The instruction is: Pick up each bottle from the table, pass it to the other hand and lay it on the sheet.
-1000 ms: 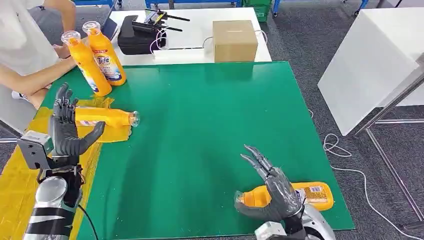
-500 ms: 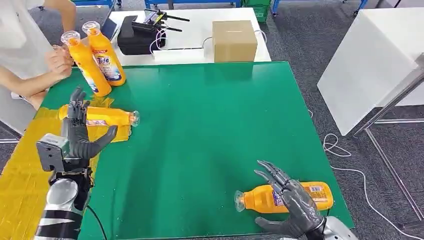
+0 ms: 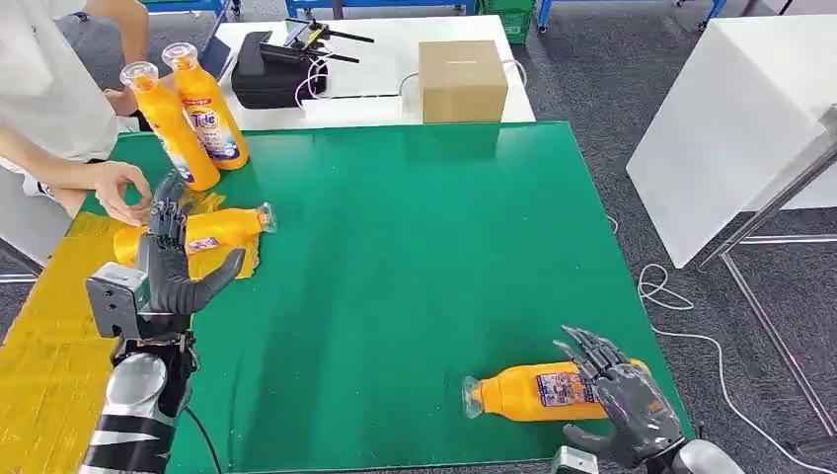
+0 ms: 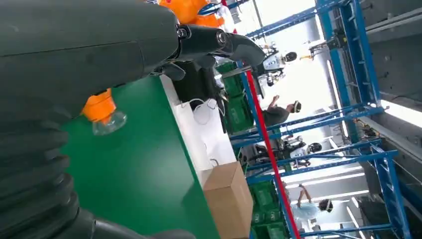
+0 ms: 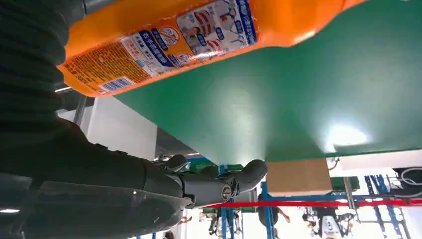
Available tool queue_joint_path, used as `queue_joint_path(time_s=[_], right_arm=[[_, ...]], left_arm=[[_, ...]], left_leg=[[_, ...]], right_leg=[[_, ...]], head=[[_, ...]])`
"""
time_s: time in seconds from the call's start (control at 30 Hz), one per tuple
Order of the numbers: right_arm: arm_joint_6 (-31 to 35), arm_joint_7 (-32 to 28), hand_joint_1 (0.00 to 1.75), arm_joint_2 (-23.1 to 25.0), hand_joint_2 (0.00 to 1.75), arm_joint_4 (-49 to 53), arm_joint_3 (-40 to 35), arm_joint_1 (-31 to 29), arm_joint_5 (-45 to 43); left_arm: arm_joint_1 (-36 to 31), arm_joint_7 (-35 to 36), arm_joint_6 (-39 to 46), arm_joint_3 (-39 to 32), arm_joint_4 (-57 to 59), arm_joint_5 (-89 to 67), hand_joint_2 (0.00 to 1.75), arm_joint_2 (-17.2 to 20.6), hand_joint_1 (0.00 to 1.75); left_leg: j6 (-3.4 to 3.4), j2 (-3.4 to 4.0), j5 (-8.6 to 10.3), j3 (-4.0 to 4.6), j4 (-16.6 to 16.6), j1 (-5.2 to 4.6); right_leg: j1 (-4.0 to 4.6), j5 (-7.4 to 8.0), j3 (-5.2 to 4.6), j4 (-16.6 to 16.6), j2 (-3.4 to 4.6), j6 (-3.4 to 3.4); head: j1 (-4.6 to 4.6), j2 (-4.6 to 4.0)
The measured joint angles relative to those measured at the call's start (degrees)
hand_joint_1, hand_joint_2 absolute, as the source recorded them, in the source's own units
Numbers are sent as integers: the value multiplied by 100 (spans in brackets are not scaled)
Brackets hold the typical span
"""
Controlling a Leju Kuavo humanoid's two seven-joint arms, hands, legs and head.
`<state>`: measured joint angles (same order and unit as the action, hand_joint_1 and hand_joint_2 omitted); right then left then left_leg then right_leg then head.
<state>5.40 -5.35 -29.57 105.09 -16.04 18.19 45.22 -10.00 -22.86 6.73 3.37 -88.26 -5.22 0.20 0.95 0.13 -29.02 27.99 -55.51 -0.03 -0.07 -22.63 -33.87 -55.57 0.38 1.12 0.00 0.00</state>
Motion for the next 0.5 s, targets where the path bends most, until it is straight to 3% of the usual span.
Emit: queue_joint_path(time_s=[0.5], right_arm=[[-225, 271, 0, -240, 175, -551, -227, -321, 251]], left_arm=[[-31, 133, -7, 4, 105, 63, 175, -44, 0]], left_leg=[[0, 2, 0, -5, 0, -1]], right_leg=[[-1, 0, 0, 0, 1, 0]], head=[[0, 0]])
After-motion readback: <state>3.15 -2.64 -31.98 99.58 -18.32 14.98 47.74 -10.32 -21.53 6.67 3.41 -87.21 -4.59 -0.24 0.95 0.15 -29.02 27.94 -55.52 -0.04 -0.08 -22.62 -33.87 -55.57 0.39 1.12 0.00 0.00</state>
